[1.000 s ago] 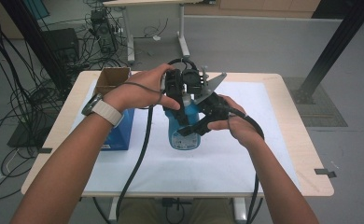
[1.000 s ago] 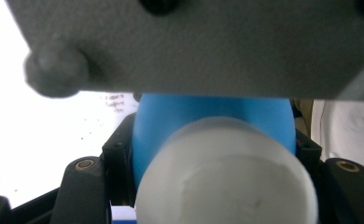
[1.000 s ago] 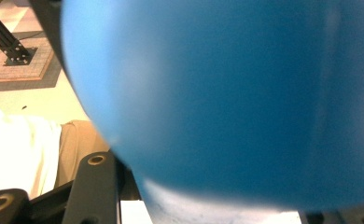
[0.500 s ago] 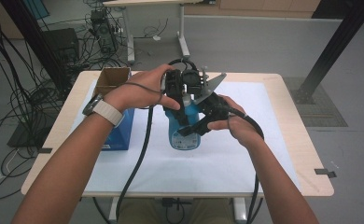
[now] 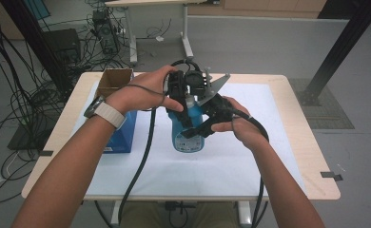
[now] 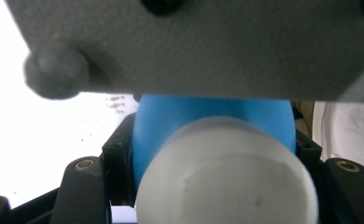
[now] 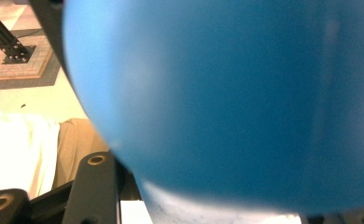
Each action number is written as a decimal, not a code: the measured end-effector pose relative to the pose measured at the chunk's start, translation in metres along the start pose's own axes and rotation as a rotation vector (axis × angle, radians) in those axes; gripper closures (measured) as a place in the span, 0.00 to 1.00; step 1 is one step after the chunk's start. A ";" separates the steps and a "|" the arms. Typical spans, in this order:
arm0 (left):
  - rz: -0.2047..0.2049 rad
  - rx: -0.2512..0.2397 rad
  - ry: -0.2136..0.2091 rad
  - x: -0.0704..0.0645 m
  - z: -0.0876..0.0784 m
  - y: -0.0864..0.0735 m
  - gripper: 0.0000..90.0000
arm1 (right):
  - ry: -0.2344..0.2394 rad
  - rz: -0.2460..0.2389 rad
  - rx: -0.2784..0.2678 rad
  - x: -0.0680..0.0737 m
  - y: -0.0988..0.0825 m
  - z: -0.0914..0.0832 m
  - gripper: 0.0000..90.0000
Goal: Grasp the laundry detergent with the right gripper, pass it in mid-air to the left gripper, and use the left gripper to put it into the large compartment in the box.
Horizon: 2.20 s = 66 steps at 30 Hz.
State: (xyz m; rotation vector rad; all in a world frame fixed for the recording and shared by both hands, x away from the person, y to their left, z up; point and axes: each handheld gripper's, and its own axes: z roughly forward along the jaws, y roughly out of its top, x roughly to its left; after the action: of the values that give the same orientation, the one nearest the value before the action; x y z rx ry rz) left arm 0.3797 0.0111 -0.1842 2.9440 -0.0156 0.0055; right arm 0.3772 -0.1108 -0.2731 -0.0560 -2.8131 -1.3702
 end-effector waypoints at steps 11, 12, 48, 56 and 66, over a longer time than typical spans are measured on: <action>-0.012 0.000 -0.001 -0.003 -0.001 -0.001 0.42 | 0.002 -0.007 -0.006 0.001 0.001 0.001 0.49; -0.012 0.001 -0.002 -0.003 -0.002 -0.002 0.42 | 0.002 -0.006 -0.005 0.001 0.002 0.001 0.49; -0.017 0.006 0.005 -0.003 -0.003 -0.002 0.42 | 0.002 -0.018 -0.014 0.001 0.003 0.002 0.49; -0.031 0.025 0.032 -0.002 -0.005 -0.005 0.42 | -0.011 0.038 0.025 -0.003 -0.008 -0.010 0.20; -0.088 0.020 0.058 -0.003 -0.012 -0.012 0.42 | -0.061 0.164 0.246 -0.004 -0.032 -0.047 0.06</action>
State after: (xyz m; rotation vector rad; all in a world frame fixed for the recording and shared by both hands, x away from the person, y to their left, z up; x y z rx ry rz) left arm 0.3771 0.0248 -0.1746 2.9597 0.1238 0.0788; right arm 0.3803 -0.1679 -0.2694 -0.3226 -2.9256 -1.0002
